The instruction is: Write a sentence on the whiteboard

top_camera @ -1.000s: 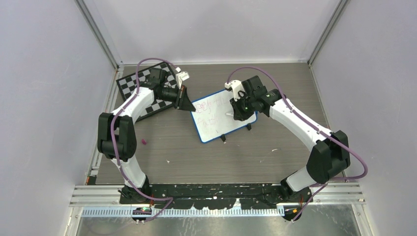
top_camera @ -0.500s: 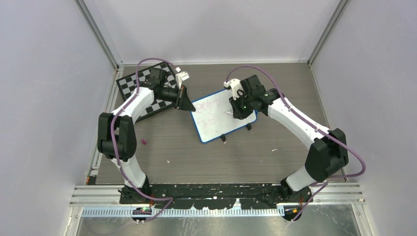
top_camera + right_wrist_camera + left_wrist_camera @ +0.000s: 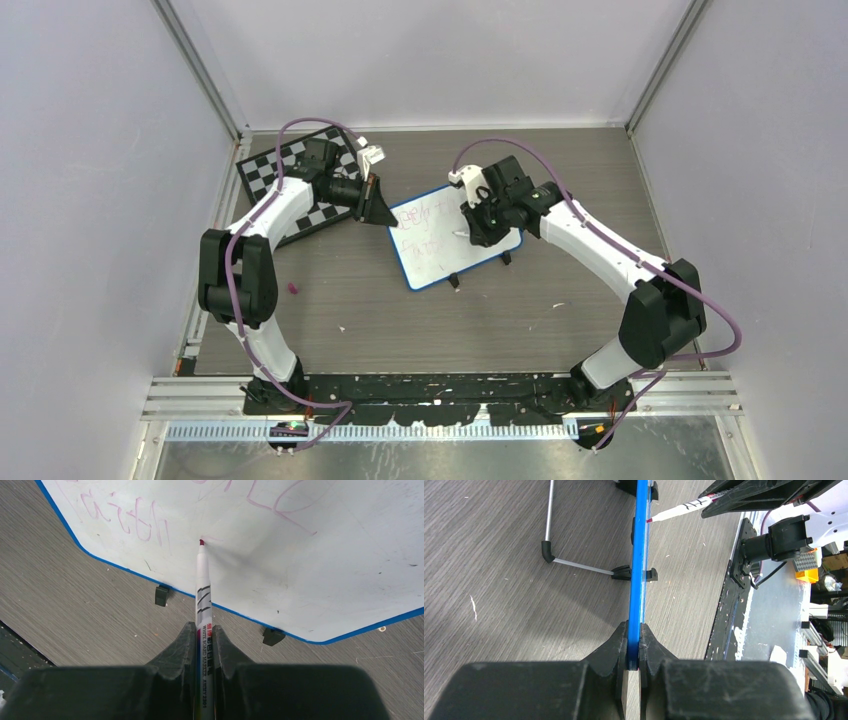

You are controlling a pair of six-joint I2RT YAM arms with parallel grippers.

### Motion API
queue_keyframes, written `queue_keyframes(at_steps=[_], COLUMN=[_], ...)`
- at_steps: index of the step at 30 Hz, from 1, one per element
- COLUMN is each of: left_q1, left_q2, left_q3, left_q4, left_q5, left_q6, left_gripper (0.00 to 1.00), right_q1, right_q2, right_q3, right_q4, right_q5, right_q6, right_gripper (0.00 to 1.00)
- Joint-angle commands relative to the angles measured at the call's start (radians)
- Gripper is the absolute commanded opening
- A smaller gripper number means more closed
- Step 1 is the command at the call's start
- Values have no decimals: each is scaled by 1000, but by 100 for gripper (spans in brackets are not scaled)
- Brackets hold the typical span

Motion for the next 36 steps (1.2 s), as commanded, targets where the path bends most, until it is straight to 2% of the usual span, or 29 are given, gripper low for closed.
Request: queue_keyframes(at_steps=[1, 16, 27, 36], left_q1=[-10, -10, -10, -11], left_q2=[4, 2, -3, 0], left_q3=[3, 4, 4, 9], left_q4=[-7, -8, -10, -12], left_q5=[-39, -39, -39, -36], left_q6=[28, 28, 26, 25], left_gripper=[0, 0, 0, 0], right_q1=[-1, -36, 10, -39], right_q2=[-13, -37, -5, -82], right_q3=[-23, -44, 0, 12], right_q4=[45, 23, 1, -13], right_q5=[53, 50, 5, -66], right_q6=[-21, -11, -5, -26], right_gripper=[0, 0, 0, 0])
